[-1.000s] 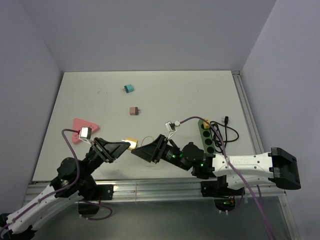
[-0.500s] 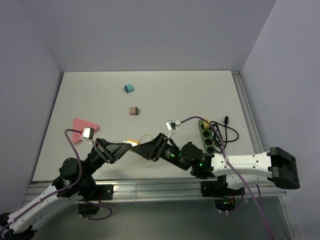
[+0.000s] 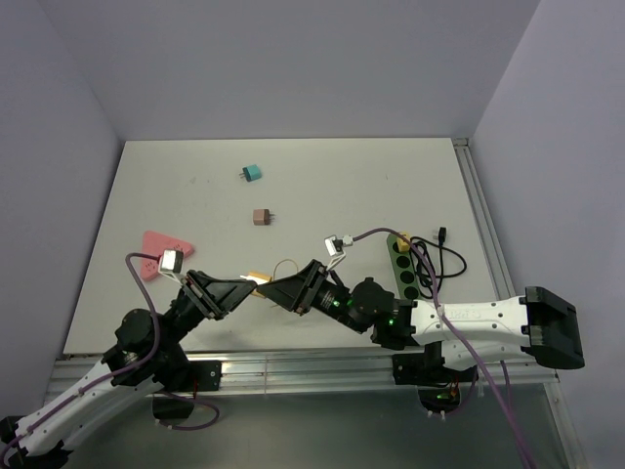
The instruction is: Insert the plug
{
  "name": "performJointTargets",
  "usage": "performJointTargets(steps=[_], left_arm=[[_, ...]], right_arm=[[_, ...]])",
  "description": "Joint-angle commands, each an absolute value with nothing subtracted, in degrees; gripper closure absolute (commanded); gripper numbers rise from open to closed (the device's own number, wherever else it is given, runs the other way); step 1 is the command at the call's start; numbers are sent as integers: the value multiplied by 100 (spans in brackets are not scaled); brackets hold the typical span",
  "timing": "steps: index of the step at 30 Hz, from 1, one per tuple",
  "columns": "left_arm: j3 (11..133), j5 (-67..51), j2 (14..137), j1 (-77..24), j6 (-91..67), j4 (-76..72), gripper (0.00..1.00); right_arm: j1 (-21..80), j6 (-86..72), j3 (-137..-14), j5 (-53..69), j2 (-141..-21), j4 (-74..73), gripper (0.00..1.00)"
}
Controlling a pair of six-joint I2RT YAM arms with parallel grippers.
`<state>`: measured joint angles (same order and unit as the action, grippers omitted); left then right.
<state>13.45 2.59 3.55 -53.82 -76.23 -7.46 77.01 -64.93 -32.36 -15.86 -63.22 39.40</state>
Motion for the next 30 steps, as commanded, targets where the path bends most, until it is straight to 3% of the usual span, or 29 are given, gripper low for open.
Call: performJointTargets(steps=[1,8,12,14,15,19,21,30], left_arm=[[1327,167,229,-5379,-7708,-967,100],[1301,158,211,-5379,-7717,-940,100],[1301,176,202,-5379,-7734,-809,100],[1344,254,185,-5379,-7726,-608,99],[1432,403,132,-5379,-7717,-276,77],[1722,852,18,-5379,-7647,649,9],[1880,1088,-315,-5379,-7585,1061,1],[2241,1354,-799,-5379,-7163,1732,1]], right_arm=[[7743,-6399,-3498,-1837,-6389,4096,59],[7743,-6293,-3568,-1925,-6398,3990,57],[7734,-6030,-3735,-1872,-6381,3763,100],[7726,-5907,-3840,-1837,-6337,3490,100],[7734,-5802,-3884,-1750,-6302,3376,100],[7568,-5240,-4209,-1539,-6109,2508,100],[7253,-4854,-4446,-1433,-6003,2138,100],[4854,-3429,-5808,-26,-6160,836,100]])
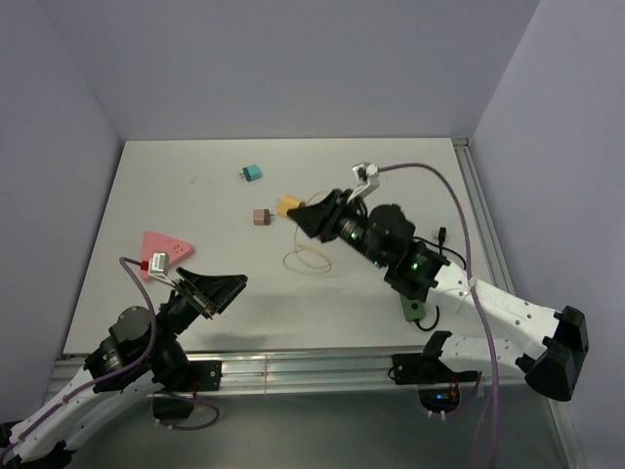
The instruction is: Insert the plug
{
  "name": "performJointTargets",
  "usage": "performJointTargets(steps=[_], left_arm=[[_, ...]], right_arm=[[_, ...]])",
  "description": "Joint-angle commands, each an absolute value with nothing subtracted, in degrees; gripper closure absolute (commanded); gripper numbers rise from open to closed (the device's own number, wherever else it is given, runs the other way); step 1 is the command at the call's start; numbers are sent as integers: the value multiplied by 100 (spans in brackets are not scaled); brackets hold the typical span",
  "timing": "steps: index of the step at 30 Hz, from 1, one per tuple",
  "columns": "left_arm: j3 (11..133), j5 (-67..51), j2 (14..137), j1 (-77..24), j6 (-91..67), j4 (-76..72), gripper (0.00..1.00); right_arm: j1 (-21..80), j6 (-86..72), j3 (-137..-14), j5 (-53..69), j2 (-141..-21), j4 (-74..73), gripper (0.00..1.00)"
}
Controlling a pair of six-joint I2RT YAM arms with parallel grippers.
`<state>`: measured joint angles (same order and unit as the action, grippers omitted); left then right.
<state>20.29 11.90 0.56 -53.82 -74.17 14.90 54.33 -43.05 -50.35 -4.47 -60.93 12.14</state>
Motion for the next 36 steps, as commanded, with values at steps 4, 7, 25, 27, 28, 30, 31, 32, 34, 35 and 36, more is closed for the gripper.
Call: performJointTargets(steps=[4,7,25,27,28,30,31,32,34,35,36], left_arm=[[2215,1187,-800,-5379,-7040,1565,1],[2145,976,-782,-5379,-7040,1407,3],[2180,651,-949,-5388,-6847,1503,5],[2145,615,-949,-5379,-6855,1433,5],[2118,615,-949,-5379,-6873,1424,5],[2101,571,-949,-5379,-6899,1415,5],[2074,563,-949,-5379,-6908,1406,5],[2066,545,-949,-5379,-6917,1380,6],[2039,527,-949,-5379,-6934,1345,6],[2022,501,-949,-5379,-6935,1319,6],[2021,484,-949,-5379,-6943,1266,6]], right_arm=[[3869,-2727,-6617,246,-6670,537,100],[3359,-1970,-7267,-122,-7197,91,100],[1363,-1230,-7190,-2909,-8411,-3179,100],[1354,-1187,-7032,-3049,-8254,-3365,100],[1354,-1126,-6857,-3085,-8062,-3479,100],[1336,-1002,-6628,-3295,-7780,-3524,100],[1319,-802,-6383,-3296,-7422,-3533,100],[1275,-591,-6224,-3191,-7227,-3481,100],[1248,-108,-5803,-2419,-6683,-3375,100],[1248,156,-5740,-2313,-6567,-3401,100],[1248,167,-5696,-2303,-6461,-3471,100]])
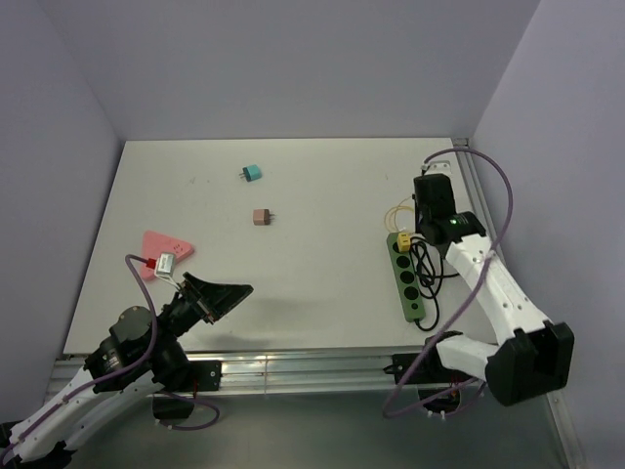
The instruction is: Insert the plug
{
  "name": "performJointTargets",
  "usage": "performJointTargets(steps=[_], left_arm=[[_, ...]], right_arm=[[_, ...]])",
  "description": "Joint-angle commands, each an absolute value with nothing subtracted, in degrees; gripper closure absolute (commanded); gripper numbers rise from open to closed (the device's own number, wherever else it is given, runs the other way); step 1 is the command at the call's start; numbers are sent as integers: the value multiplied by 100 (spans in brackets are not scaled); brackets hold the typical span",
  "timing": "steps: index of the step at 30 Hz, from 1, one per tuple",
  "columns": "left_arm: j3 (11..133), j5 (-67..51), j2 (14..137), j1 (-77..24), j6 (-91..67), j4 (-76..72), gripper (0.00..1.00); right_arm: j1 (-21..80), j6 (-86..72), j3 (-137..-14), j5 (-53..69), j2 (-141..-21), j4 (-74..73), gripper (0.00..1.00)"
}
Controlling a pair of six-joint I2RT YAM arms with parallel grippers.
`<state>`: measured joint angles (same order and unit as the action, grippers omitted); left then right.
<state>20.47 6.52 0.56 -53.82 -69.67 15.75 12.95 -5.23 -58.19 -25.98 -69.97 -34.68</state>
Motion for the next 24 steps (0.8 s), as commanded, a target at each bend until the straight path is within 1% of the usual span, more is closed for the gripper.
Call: performJointTargets(steps=[1,5,7,10,11,15,17,24], left_arm=[[2013,475,-949,-5379,-6943,1248,6],[2021,440,-940,-5379,-6970,1257,7],[2056,413,-949,-5379,-6952,1266,7],[2118,483,-940,-5379,-6926,1371,7],[2127,492,-940,-5388,-6908,1380,6],[2109,519,-932,-5379,-6917,1345,7],[2066,492,-914,-5379,-6926,1292,7],[1978,422,-835,-5379,-6987,1161,7]], right_arm=[[1239,193,-5626,-2320,-6295,-3559,100],[1239,368,-5353,-2163,-5951,-3630,100],[1248,483,-5152,-1770,-5907,-3612,100],[1248,553,-5036,-1451,-6028,-3673,100],[1248,571,-5062,-1120,-6081,-3709,100],[1266,483,-5387,-599,-6459,-4305,100],[1309,475,-5458,-562,-6557,-4403,100],[1467,404,-5546,-695,-6337,-4623,100]])
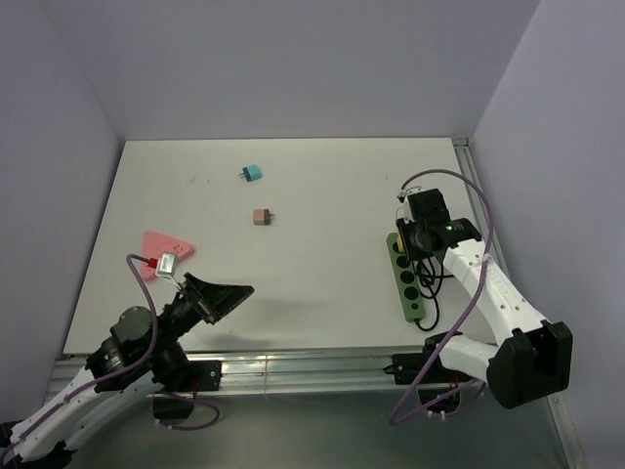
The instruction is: Insert the plug
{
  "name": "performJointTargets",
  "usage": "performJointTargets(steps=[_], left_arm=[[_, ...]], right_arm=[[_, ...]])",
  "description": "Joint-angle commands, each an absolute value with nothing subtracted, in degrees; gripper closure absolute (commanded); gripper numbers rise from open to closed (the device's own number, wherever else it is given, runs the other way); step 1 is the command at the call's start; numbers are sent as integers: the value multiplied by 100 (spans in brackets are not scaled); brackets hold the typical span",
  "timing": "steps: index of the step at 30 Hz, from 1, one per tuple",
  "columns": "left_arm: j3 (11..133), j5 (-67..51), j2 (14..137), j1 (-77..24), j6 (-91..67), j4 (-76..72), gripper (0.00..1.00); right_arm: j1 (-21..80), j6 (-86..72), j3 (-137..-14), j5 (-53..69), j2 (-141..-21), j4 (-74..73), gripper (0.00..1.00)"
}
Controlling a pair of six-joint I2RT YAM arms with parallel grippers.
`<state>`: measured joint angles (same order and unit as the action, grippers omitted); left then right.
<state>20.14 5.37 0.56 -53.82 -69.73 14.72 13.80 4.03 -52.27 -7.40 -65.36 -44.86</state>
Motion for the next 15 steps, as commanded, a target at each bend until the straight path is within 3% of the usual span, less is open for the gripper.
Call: performJointTargets(steps=[1,15], left_arm=[[1943,413,-826,-5379,-6987,1143,7],[1907,422,-896,-5379,-7040,1187,7]], right_arm=[[1468,413,-5546,-677,-6407,-4632,100],[1556,492,-5528,-966,-7338,-4545,100]])
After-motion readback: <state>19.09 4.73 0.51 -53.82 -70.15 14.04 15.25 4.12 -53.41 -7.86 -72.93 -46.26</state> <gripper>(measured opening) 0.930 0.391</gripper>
